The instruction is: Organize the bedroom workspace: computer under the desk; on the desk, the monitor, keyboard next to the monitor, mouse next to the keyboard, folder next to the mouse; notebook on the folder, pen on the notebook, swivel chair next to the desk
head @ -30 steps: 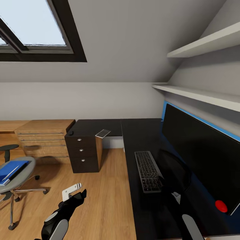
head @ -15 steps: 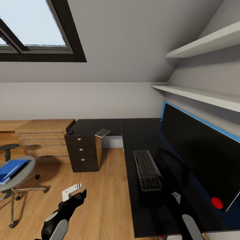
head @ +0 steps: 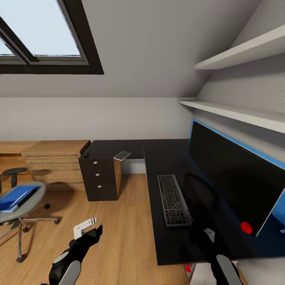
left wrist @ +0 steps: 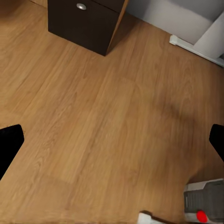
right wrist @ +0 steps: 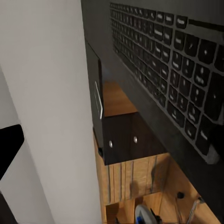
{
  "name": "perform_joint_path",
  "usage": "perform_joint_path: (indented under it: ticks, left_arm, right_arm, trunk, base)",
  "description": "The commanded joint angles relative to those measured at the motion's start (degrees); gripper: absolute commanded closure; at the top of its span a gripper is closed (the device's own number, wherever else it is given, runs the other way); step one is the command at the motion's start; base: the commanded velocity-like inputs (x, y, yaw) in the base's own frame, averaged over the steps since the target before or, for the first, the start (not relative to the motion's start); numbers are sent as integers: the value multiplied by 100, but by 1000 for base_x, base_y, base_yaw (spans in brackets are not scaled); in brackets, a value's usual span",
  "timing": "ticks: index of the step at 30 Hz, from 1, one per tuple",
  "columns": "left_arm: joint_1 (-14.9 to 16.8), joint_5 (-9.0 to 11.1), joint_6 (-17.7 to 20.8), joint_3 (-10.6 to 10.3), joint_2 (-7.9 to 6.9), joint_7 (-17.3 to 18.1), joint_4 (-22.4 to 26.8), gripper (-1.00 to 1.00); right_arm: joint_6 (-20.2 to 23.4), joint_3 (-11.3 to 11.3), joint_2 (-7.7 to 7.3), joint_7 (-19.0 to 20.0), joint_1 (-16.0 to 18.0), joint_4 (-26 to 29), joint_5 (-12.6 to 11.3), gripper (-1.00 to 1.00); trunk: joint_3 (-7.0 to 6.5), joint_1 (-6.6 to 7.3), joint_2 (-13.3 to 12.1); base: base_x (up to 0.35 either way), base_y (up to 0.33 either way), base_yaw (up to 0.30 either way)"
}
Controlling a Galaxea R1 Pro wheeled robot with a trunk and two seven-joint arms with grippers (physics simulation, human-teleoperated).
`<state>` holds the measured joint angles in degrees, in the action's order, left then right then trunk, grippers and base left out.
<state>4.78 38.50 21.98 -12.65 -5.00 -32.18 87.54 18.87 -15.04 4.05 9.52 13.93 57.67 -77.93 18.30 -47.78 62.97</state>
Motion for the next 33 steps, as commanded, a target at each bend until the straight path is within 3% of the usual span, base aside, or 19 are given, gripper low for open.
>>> perform_joint_path:
  ticks: [1, 17, 25, 28, 30, 33]
  left_arm:
    - [5, 43, 8, -12, -7, -51, 8, -100]
    - [6, 43, 8, 22, -9, -51, 8, -100]
    - [5, 47, 8, 67, -9, -51, -32, -100]
    - [5, 50, 13, 61, -9, -53, -83, -100]
    - [5, 43, -6, 56, -9, -48, -426, -100]
    - [5, 18, -48, 53, -8, -26, -1268, -100]
  right_arm:
    - [47, -25, 6, -29, 5, 0, -35, -100]
    - [16, -34, 1, -154, 5, -1, -26, -100]
    - [-509, 86, 32, -294, 5, -63, 101, -100]
    - [-583, 273, 44, -555, 5, -109, 312, -100]
    - [-690, 513, 42, -758, 5, -137, 629, -100]
    - [-1081, 925, 14, -864, 5, -389, 1524, -100]
  trunk:
    - [7, 3, 5]
    - [7, 3, 5]
    - [7, 3, 5]
    - [7, 3, 5]
    - [7, 3, 5]
    - [7, 3, 5]
  base:
    - [-328, 0, 0]
    - [-334, 0, 0]
    - [-334, 0, 0]
    - [-335, 0, 0]
    - [-335, 0, 0]
    - [-327, 54, 0]
